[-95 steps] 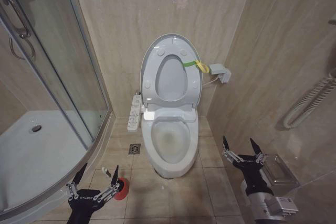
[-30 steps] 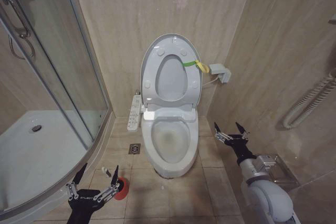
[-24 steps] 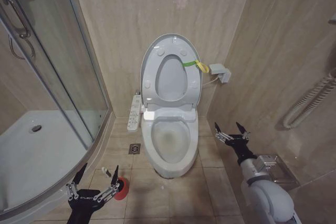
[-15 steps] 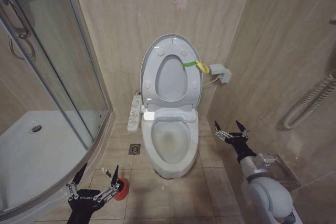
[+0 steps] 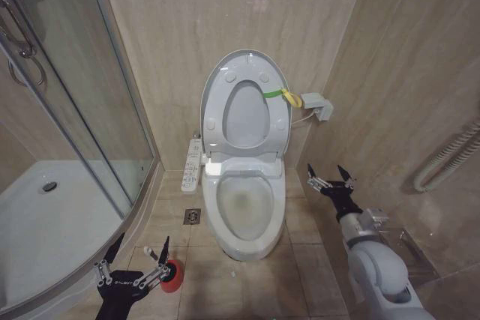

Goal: Open the toilet lid, clean the toilet bowl with a toilet brush, close the toilet lid, and flush.

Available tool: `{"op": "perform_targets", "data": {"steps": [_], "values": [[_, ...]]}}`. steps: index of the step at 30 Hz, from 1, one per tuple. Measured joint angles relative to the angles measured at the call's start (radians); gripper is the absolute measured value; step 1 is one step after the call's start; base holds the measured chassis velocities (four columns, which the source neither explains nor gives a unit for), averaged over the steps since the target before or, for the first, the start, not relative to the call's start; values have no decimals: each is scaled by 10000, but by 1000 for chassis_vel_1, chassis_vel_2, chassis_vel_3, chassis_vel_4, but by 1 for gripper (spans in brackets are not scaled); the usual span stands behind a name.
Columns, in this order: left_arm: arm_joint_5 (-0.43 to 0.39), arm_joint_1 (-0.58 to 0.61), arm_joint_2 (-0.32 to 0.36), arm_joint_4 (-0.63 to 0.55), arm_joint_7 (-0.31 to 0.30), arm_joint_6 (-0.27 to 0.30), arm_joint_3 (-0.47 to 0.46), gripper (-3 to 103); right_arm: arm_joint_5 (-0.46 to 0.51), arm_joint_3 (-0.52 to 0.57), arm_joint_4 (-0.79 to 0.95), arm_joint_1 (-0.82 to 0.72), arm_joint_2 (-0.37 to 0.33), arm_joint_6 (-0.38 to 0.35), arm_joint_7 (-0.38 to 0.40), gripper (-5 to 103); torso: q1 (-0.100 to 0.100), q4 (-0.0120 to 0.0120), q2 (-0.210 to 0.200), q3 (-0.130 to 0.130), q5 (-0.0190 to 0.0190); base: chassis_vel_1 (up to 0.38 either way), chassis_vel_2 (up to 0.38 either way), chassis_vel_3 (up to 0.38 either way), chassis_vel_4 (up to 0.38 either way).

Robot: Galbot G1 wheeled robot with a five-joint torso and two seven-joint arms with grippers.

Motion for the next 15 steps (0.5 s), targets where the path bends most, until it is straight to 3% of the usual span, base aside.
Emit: {"op": "perform_targets", "data": {"steps": [15], "values": [[0, 0, 0, 0, 0, 0, 0, 100, 279, -526, -1279, 1972, -691, -205, 457, 100, 0, -2, 0, 0, 1, 0, 0, 0, 0]]}}
